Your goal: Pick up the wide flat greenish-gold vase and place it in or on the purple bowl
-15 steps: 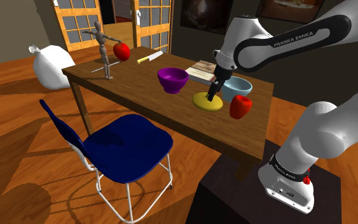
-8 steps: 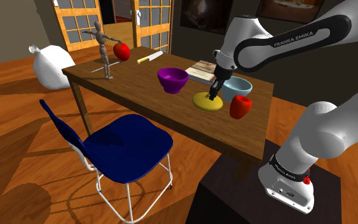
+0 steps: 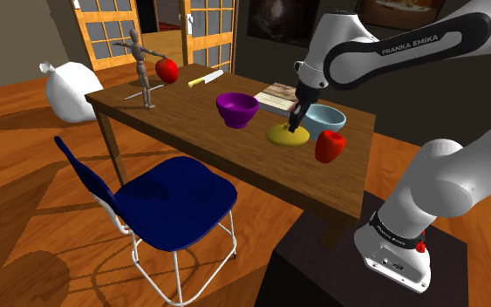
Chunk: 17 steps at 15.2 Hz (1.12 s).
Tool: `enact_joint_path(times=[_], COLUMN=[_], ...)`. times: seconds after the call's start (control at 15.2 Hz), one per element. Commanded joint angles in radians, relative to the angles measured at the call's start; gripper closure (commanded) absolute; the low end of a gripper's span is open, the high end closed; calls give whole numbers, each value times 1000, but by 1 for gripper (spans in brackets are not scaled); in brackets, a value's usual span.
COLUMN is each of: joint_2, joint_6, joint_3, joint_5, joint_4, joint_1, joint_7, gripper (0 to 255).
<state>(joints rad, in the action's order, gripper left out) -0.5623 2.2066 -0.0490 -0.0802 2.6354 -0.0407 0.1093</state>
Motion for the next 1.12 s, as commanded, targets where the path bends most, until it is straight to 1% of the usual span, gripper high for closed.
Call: enact_joint_path(times=[0.0, 1.06], joint_2=[-8, -52], joint_6=[-28, -258], joint_3=[1, 7], joint_5=[2, 11], joint_4=[-20, -206], joint_1=[-1, -4], joint_7=[1, 11], gripper=[255, 255])
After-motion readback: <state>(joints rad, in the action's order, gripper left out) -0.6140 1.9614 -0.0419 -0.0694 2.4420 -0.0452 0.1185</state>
